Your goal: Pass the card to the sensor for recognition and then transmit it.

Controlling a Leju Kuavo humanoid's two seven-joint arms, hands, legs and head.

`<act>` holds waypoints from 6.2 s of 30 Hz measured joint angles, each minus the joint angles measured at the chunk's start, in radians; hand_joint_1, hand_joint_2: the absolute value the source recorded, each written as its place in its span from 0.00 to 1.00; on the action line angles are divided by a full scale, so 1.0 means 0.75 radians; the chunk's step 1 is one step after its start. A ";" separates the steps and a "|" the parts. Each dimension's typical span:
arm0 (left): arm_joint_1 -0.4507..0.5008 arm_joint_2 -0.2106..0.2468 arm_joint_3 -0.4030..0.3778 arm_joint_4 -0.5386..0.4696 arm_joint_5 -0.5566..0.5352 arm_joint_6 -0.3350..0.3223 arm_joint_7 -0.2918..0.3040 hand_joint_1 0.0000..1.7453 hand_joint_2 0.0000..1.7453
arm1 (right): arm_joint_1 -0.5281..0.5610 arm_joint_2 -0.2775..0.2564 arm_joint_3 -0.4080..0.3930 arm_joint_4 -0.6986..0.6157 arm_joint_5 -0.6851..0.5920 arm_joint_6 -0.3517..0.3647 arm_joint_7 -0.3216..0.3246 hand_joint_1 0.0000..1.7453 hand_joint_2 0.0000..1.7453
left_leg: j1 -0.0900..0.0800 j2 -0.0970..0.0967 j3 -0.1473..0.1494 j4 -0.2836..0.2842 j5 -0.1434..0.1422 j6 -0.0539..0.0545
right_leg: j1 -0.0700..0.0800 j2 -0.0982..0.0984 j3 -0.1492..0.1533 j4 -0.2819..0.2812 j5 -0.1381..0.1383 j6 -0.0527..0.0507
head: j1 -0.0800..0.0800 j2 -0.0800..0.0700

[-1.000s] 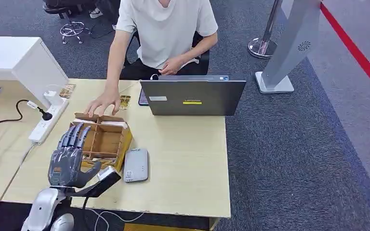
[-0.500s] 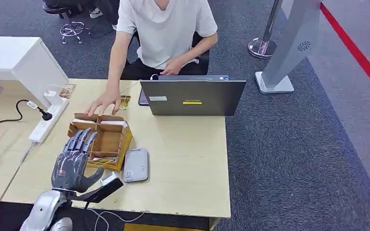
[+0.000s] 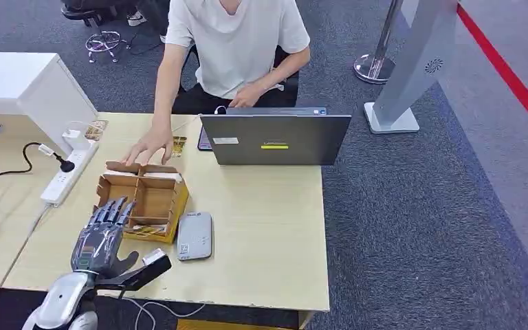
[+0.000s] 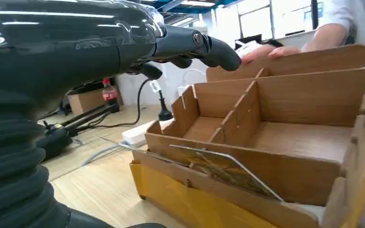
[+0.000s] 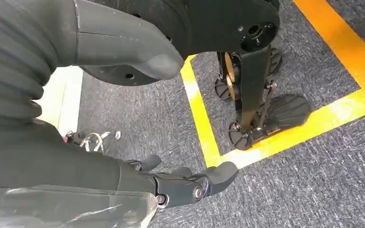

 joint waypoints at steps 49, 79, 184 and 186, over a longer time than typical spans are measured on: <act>-0.089 -0.091 -0.036 0.146 -0.023 0.133 -0.073 1.00 1.00 | -0.004 0.003 -0.040 -0.001 0.076 0.016 0.002 0.00 1.00 | 0.000 0.000 0.000 0.000 0.000 0.000 | 0.000 0.000 0.000 0.000 0.000 0.000 | 0.000 0.000; -0.102 -0.091 -0.036 0.106 0.012 0.143 -0.060 1.00 1.00 | -0.004 0.003 -0.083 -0.001 0.105 0.017 0.015 0.00 1.00 | 0.000 0.000 0.000 0.000 0.000 0.000 | 0.000 0.000 0.000 0.000 0.000 0.000 | 0.000 0.000; -0.313 0.248 1.734 1.527 2.166 -0.258 -0.691 0.00 1.00 | -0.036 -0.046 -0.263 -0.003 0.297 0.027 0.019 0.00 1.00 | 0.002 0.001 -0.003 -0.001 -0.002 -0.003 | 0.001 0.002 -0.001 -0.002 -0.001 -0.001 | 0.004 0.000; -0.312 0.236 1.734 1.527 2.165 -0.262 -0.687 0.00 1.00 | -0.036 -0.046 -0.267 -0.003 0.299 0.035 0.023 0.00 1.00 | 0.002 0.001 -0.003 -0.001 -0.002 -0.003 | 0.001 0.002 -0.001 -0.002 -0.001 -0.001 | 0.004 0.000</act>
